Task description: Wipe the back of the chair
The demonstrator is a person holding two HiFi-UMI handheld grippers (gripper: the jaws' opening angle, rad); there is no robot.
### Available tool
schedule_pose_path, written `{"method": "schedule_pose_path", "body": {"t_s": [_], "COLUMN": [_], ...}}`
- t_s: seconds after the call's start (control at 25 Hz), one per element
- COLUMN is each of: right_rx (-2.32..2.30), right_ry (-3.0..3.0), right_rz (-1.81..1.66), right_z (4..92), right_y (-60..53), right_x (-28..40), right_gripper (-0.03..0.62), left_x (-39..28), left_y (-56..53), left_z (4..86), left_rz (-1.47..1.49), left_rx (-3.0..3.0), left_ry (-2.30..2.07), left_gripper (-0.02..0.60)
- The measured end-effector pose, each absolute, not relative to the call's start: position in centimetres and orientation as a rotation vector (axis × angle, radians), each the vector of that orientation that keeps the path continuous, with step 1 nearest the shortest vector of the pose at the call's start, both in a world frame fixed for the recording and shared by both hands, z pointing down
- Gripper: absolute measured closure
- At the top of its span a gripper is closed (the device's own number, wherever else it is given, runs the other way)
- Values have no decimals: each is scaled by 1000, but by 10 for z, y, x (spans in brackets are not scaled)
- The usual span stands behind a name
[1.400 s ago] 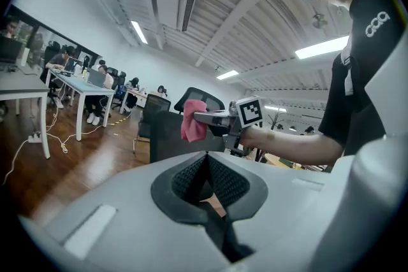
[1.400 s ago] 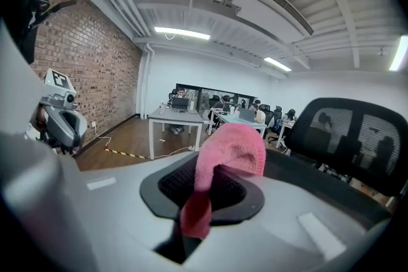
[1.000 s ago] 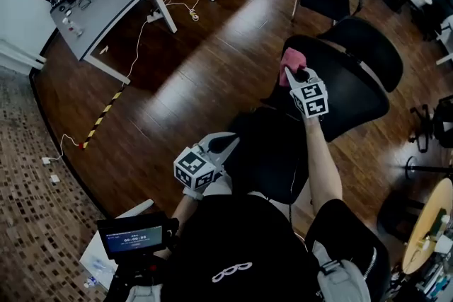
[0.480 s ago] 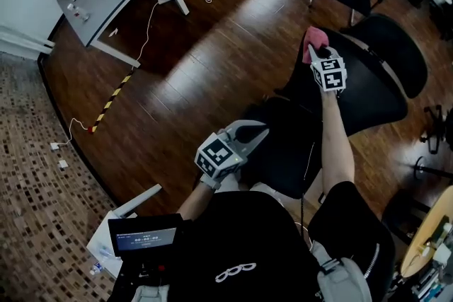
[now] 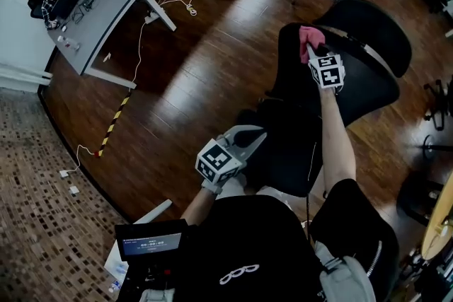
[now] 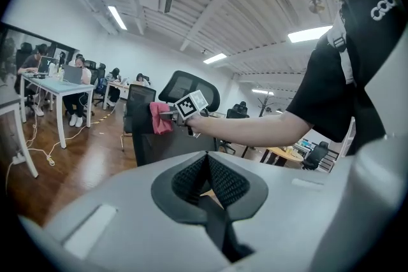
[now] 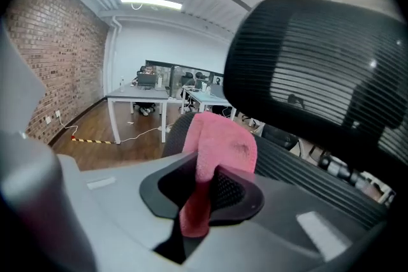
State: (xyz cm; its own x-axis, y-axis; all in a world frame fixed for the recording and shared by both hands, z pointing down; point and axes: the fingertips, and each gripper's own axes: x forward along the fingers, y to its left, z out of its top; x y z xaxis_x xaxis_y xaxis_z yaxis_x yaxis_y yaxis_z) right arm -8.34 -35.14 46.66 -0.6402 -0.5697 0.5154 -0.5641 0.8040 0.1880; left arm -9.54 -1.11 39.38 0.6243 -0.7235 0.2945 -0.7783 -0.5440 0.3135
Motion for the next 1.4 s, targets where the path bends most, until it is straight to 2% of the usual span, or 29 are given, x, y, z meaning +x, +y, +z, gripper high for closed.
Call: {"method": "schedule_pose_path", "body": {"t_s": [1.04,1.4], "right_rx": [1356,1564], "right_ry": [-2145,-1981], "right_rz": [116,165], "right_z": [452,456], "right_y": [-368,-348], "right_x": [252,334], "right_gripper": [553,553], "left_x": [65,82], "left_y": [-44,-37], "left_z": [386,392], "left_rz": [211,203], "left_rx": [2586,2595], "left_ry": [-850,-779], "left_gripper": [592,592]}}
